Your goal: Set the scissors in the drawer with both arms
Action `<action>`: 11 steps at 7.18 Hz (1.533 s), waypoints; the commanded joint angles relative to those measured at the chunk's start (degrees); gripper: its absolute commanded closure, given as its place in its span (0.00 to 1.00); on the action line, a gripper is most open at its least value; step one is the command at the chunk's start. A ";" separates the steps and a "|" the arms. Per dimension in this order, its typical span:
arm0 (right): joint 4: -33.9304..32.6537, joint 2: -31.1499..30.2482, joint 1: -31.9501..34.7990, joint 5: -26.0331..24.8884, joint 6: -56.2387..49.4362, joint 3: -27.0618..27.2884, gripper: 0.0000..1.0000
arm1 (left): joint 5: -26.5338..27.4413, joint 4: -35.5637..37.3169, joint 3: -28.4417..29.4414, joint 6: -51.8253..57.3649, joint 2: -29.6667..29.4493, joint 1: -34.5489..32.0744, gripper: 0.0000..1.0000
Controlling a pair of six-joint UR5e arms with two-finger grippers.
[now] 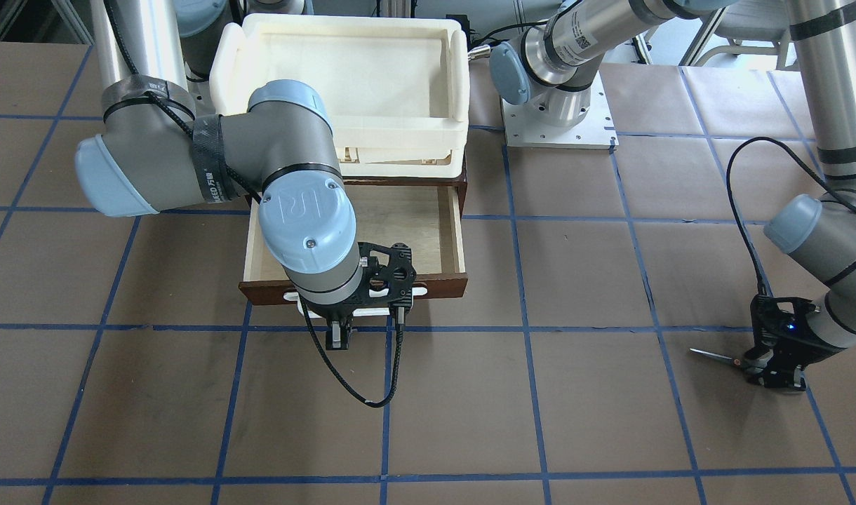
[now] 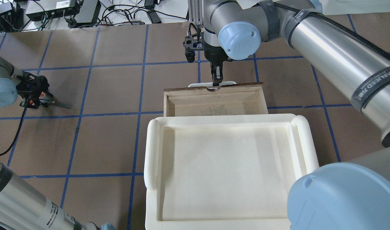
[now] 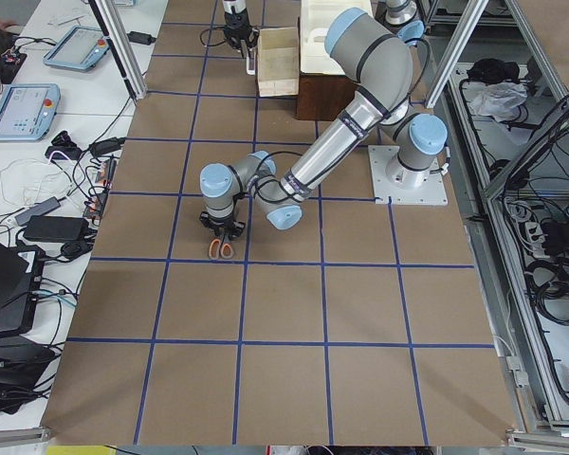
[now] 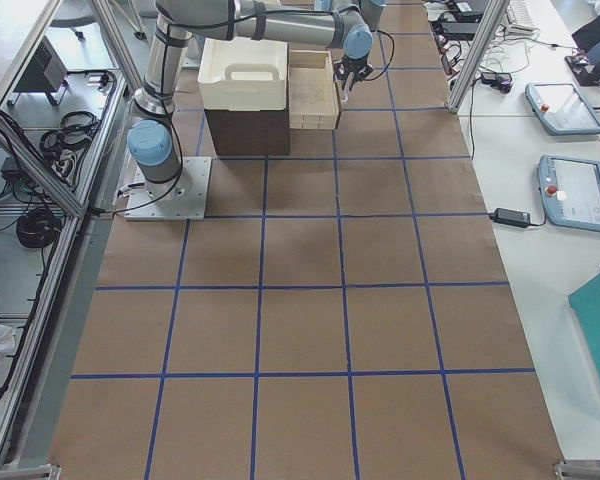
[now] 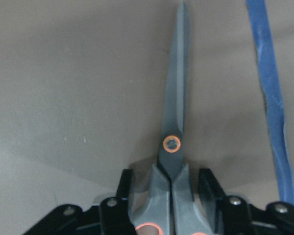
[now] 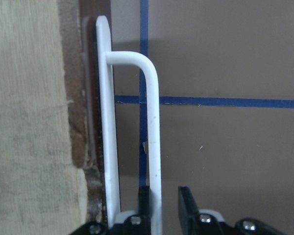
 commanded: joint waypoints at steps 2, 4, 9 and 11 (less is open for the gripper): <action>-1.04 0.73 -0.22 0.03 0.03 -0.10 0.69 | 0.14 -0.01 0.04 0.20 0.08 -0.28 0.81; -1.49 1.00 -0.22 -0.05 0.03 -0.19 0.68 | 0.31 -0.27 0.13 0.20 0.52 -0.37 0.87; -1.76 1.09 -1.19 -0.05 -0.06 -1.06 0.68 | 0.84 -16.31 1.36 -12.94 10.43 -7.21 0.91; -3.06 1.96 -1.19 -0.05 -0.14 -1.50 0.68 | 0.93 -28.23 5.81 -19.71 14.91 -12.03 0.92</action>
